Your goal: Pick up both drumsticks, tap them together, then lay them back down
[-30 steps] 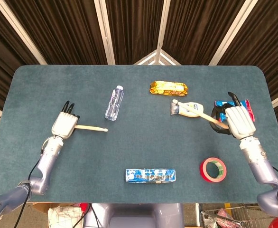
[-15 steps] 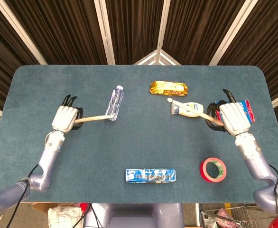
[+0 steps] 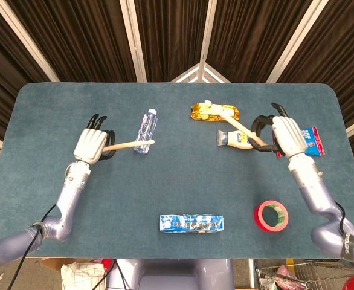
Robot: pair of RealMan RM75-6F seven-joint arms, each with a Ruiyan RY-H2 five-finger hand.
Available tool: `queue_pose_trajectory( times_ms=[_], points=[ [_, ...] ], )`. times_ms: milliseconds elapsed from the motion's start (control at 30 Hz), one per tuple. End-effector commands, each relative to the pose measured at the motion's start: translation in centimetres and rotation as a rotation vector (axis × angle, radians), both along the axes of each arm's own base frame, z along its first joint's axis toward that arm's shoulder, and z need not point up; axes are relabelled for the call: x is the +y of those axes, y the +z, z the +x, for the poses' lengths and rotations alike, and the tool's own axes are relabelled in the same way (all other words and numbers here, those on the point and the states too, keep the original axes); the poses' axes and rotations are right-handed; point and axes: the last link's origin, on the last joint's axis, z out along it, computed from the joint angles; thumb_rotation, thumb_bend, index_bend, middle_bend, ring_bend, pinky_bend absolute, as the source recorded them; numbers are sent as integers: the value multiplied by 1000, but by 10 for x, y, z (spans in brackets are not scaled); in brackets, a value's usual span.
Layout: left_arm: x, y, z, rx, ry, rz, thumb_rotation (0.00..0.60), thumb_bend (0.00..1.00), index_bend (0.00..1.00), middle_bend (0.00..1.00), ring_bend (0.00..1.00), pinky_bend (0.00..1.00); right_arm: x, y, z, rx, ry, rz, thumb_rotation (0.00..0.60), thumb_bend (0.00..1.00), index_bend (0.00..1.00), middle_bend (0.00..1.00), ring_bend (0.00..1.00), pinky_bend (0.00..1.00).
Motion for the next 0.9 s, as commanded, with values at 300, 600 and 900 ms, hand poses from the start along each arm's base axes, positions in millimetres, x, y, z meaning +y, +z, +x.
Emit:
queue_pose_trajectory(
  times_ms=[300,600,900],
  points=[
    [0,-7,13,-59,-40,-10,600,403,634,627,117,0,-15,-10,36,-114,56,57,600,450,803,658,458,14],
    [-2,-10,16,-143,-50,-29,600,403,635,629,117,0,-6,-18,46,-150,116,78,600,450,804,658,458,14],
    [-12,-15,24,-266,-74,-88,600,403,638,631,117,0,4,-27,32,-127,109,97,600,451,804,658,458,14]
  ],
)
